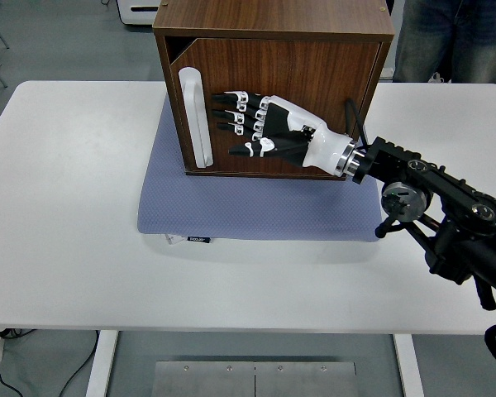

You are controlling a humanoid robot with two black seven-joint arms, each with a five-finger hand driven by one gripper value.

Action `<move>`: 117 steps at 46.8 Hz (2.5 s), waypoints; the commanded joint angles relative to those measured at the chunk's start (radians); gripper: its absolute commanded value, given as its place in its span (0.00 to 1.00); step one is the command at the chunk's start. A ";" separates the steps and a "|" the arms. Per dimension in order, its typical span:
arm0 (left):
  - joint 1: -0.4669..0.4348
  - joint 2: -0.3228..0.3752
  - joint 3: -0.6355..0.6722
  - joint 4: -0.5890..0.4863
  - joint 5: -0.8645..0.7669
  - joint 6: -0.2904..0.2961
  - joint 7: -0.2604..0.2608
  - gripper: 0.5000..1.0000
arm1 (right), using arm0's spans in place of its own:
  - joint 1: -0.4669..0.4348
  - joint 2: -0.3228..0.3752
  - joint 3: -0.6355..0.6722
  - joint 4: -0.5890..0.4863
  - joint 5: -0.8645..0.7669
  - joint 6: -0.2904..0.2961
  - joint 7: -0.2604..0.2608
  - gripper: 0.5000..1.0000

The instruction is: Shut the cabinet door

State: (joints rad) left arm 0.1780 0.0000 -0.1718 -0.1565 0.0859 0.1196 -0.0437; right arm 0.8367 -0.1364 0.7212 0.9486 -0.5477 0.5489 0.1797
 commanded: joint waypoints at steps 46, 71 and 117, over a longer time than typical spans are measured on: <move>0.000 0.000 0.000 0.000 0.000 0.000 0.001 1.00 | -0.266 -0.687 0.119 0.417 -0.003 0.005 0.006 1.00; 0.000 0.000 0.000 0.000 0.000 0.000 0.001 1.00 | -0.357 -0.715 0.316 0.251 0.003 -0.032 0.026 1.00; 0.000 0.000 0.000 0.000 0.000 0.000 -0.001 1.00 | -0.166 -0.193 0.541 -0.258 0.115 -0.228 0.040 1.00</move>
State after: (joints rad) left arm 0.1780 0.0000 -0.1720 -0.1565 0.0859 0.1196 -0.0437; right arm 0.6702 -0.3385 1.2624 0.6905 -0.4644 0.3181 0.2196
